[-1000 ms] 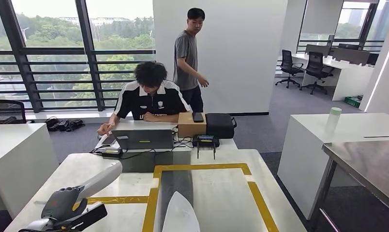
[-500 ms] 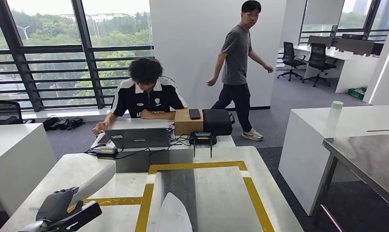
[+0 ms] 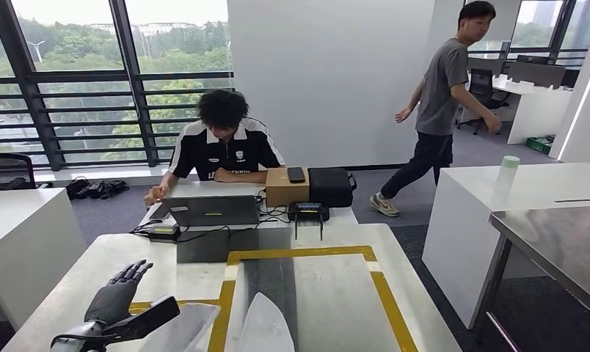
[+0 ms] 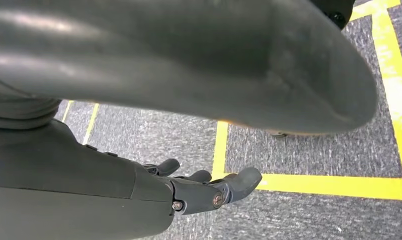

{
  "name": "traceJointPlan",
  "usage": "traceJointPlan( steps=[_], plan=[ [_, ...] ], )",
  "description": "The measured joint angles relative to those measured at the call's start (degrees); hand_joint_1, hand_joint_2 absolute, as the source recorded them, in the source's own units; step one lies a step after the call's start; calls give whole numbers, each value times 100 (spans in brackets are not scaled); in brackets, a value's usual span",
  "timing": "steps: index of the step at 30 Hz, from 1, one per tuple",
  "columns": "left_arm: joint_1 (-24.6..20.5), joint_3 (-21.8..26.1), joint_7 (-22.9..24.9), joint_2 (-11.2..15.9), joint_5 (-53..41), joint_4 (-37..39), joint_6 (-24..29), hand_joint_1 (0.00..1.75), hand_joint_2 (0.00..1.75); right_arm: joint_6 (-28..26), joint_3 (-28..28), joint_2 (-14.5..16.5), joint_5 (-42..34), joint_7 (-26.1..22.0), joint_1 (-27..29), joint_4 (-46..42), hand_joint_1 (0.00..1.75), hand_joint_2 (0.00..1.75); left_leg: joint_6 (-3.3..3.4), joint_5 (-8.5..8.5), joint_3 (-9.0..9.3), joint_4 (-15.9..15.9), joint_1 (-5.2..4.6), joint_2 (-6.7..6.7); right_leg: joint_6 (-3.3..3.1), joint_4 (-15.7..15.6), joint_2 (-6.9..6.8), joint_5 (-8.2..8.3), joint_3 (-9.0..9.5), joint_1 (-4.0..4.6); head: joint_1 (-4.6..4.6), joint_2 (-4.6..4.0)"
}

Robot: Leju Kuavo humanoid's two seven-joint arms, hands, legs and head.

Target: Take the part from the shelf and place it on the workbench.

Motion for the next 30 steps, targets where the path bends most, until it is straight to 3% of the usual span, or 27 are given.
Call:
traceJointPlan(
  steps=[4, 8, 10, 12, 13, 14, 15, 17, 18, 20, 21, 22, 24, 25, 28, 29, 30],
  plan=[
    [1, -2, 102, -173, -127, -91, 8, 0, 0, -1, -30, 10, -8, 17, -1, 0, 0, 0, 3, -2, -1, 1, -5, 1, 3, 0, 1, 0, 1, -7, 0, 0],
    [24, -12, 77, -311, -239, -260, 131, 0, 0, -1, -58, 45, -8, -22, 10, -3, 0, 0, 127, 108, 64, -141, -7, 23, 103, -58, 10, 28, 21, -27, -1, 0],
    [34, -38, 43, -390, -293, -377, 171, 0, 0, 0, -62, 44, -8, -43, 11, -8, 0, 0, 155, 220, 142, -307, 51, 51, 166, 245, -3, -173, -120, -46, 2, 1],
    [57, -92, 14, -457, -350, -485, 191, 0, 0, 0, -66, 43, -7, -49, 15, -9, 0, 0, 159, 244, 132, -326, 69, 73, 251, 957, -15, -503, -449, -131, 3, 1],
    [81, -124, 4, -490, -375, -532, 196, 0, 0, 0, -70, 43, -6, -49, 19, -9, 0, 0, 149, 240, 120, -313, 82, 80, 296, 1275, -21, -605, -600, -182, 4, 1],
    [107, -157, -1, -521, -390, -580, 198, 0, 0, 0, -78, 43, -6, -49, 22, -9, 0, 0, 125, 229, 109, -292, 102, 85, 342, 1411, -29, -607, -668, -232, 4, 0],
    [129, -187, -3, -549, -403, -628, 198, 0, 0, -1, -89, 43, -6, -51, 23, -9, 0, 0, 83, 207, 96, -255, 134, 89, 396, 1329, -42, -509, -628, -283, 4, 0],
    [153, -242, 10, -582, -418, -724, 198, 0, 0, 0, -113, 44, -6, -57, 21, -9, 0, 0, -48, 124, 47, -108, 211, 94, 534, 699, -74, -216, -306, -379, 3, 0],
    [152, -265, 16, -589, -427, -776, 202, 0, 0, 0, -123, 61, -4, -62, 19, -8, 0, 0, -126, 64, -9, 3, 226, 95, 575, 434, -68, -145, -168, -404, 6, 0],
    [156, -297, 11, -596, -436, -870, 216, 0, 0, -4, -142, 88, 2, -73, 20, -9, 0, 0, -232, -22, -116, 183, 224, 87, 501, 305, -39, -196, -105, -405, 0, 1],
    [165, -311, 2, -600, -432, -907, 225, 0, 0, -5, -149, 99, 7, -83, 24, -9, 0, 0, -260, -39, -151, 220, 217, 81, 413, 362, -25, -217, -134, -389, -2, 1],
    [183, -328, -13, -602, -419, -931, 230, 0, 0, -7, -155, 92, 13, -97, 28, -11, 0, 0, -271, -43, -158, 227, 231, 75, 333, 398, -27, -227, -156, -376, -9, 1],
    [221, -365, -43, -597, -377, -966, 231, 0, 0, -8, -160, 80, 30, -130, 31, -13, 0, 0, -276, -152, -197, 337, 256, 73, 241, 405, -29, -214, -172, -347, -14, 1],
    [236, -376, -59, -590, -359, -977, 229, 0, 0, -8, -161, 74, 37, -143, 32, -14, 0, 0, -266, -295, -272, 527, 256, 73, 196, 398, -29, -196, -184, -330, -17, 1],
    [270, -388, -87, -570, -336, -993, 228, 0, 0, -8, -164, 57, 51, -154, 35, -14, 0, 0, -187, -871, -698, 1546, 190, 71, 93, 377, -31, -120, -254, -248, -21, 2],
    [292, -390, -98, -562, -333, -993, 228, 0, 0, -8, -164, 54, 56, -155, 35, -14, 0, 0, -145, -955, -786, 1775, 157, 69, 69, 376, -31, -90, -288, -213, -22, 2],
    [316, -391, -109, -554, -328, -993, 228, 0, 0, -8, -164, 52, 60, -155, 36, -13, 0, 0, -85, -933, -775, 1807, 118, 65, 50, 375, -30, -56, -327, -178, -22, 2]
  ],
)
